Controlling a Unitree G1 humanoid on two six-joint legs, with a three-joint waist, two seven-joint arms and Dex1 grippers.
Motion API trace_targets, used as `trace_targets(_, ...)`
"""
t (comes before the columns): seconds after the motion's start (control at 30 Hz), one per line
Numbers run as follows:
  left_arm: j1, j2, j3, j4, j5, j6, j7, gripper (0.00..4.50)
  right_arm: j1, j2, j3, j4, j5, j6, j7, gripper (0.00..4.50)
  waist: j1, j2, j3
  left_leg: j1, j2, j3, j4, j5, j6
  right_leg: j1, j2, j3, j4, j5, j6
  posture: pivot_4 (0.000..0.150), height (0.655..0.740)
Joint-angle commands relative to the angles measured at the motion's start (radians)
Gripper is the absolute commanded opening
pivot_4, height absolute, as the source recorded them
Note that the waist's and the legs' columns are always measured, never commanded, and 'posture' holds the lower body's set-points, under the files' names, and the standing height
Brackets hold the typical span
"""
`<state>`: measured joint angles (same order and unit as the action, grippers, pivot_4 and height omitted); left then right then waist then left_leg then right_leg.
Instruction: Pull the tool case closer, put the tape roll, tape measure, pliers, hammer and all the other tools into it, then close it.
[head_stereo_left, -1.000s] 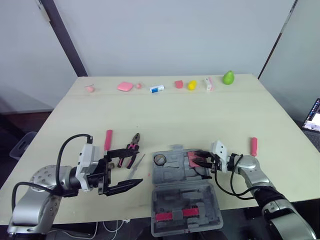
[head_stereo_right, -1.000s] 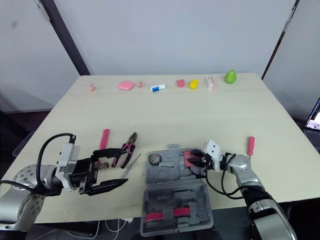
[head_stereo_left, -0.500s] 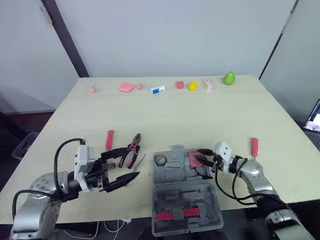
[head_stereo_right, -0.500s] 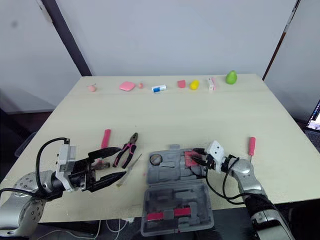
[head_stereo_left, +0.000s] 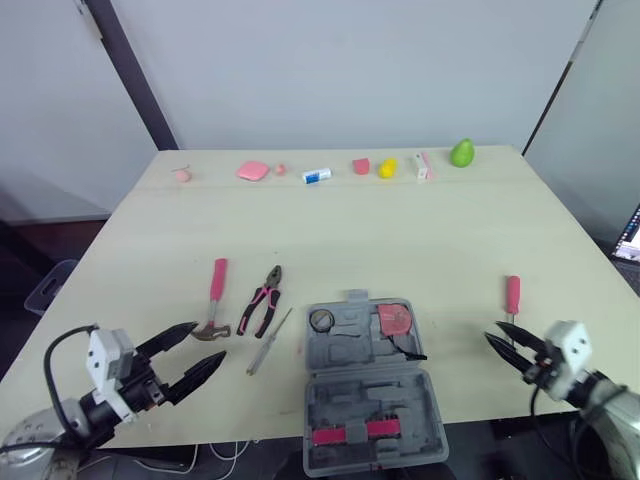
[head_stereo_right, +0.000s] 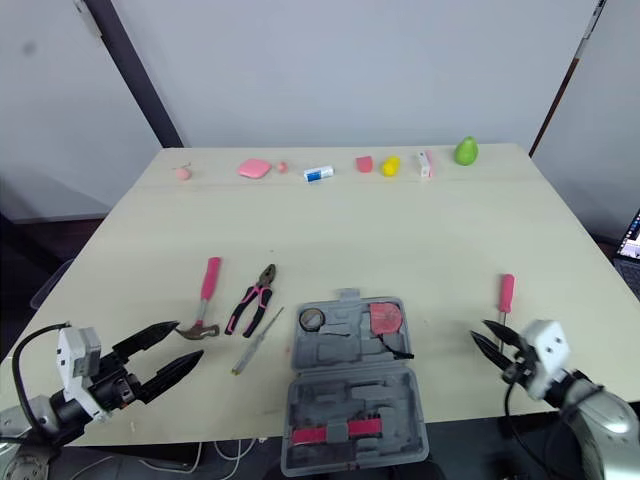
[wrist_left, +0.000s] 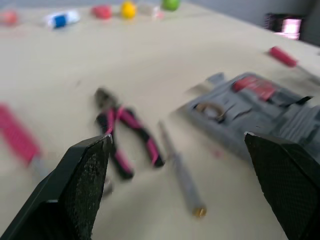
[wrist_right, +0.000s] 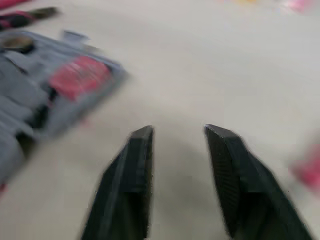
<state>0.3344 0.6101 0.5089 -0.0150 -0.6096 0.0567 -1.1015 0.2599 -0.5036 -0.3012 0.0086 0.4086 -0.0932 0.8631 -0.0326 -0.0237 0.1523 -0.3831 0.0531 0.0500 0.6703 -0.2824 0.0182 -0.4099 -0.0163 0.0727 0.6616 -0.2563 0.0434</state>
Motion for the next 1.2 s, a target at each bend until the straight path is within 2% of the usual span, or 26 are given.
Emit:
trace_targets(0.03,0.046,-0.013,0.070,0.040,0.012,-0.048,0.030,4.50,0.111,0.009,-0.109,-0.017,0.057,-0.048,0.008,3.49,-0.003,0.000,0.000,0.001,0.001,0.000,0.000,0.000,0.000,0.001,0.000,0.000,0.000,-0.001,0.001,0.150,0.7400)
trace_targets(0.07,0.057,-0.018,0.084,0.062,0.014,-0.057,0.034,4.50,0.138,0.016,-0.132,-0.005,0.067,-0.057,0.006,4.12,-0.006,0.000,0.000,0.001,0.001,-0.001,0.000,0.000,0.000,0.001,0.001,0.001,0.000,-0.002,0.003,0.150,0.7400)
trace_targets(0.1,0.068,-0.022,0.095,0.083,0.016,-0.066,0.036,4.50,0.159,0.023,-0.153,0.008,0.079,-0.061,0.003,4.45,-0.007,0.000,0.000,0.002,0.001,0.000,0.000,0.000,0.000,0.000,0.001,0.002,0.000,-0.002,0.003,0.150,0.7400)
trace_targets(0.37,0.107,-0.015,0.127,0.164,0.040,-0.130,0.032,4.50,0.210,0.039,-0.198,0.068,0.096,-0.092,0.020,4.45,-0.008,-0.001,-0.001,0.003,0.003,0.002,0.001,0.000,0.000,-0.001,-0.001,0.004,0.000,-0.002,0.003,0.150,0.7400)
trace_targets(0.53,0.064,-0.006,0.104,0.116,0.036,-0.101,0.054,4.50,0.170,0.019,-0.163,0.017,0.094,-0.056,0.027,4.45,-0.006,-0.001,0.000,0.002,0.003,0.001,0.000,0.000,0.000,-0.001,-0.001,0.004,0.000,-0.002,0.003,0.150,0.7400)
trace_targets(0.87,-0.130,-0.012,-0.069,-0.132,0.123,0.143,0.359,4.50,0.047,-0.033,-0.008,-0.250,0.114,0.135,0.017,4.45,-0.003,-0.001,-0.001,0.001,0.002,0.001,0.000,0.000,0.000,0.000,0.000,0.004,0.001,0.001,0.000,0.150,0.7400)
trace_targets(1.03,-0.236,-0.030,-0.174,-0.186,0.214,0.239,0.502,4.50,-0.042,-0.078,0.079,-0.345,0.140,0.232,0.049,4.45,-0.002,-0.001,0.000,0.000,0.000,0.000,0.000,0.000,0.000,0.000,0.000,0.003,0.001,0.002,0.003,0.150,0.7400)
trace_targets(1.2,-0.354,-0.087,-0.274,-0.191,0.298,0.374,0.666,4.50,-0.206,-0.126,0.178,-0.388,0.166,0.315,0.110,4.45,-0.002,-0.001,0.000,0.000,-0.001,-0.001,0.001,0.000,0.000,0.000,0.000,0.002,0.001,0.003,0.004,0.150,0.7400)
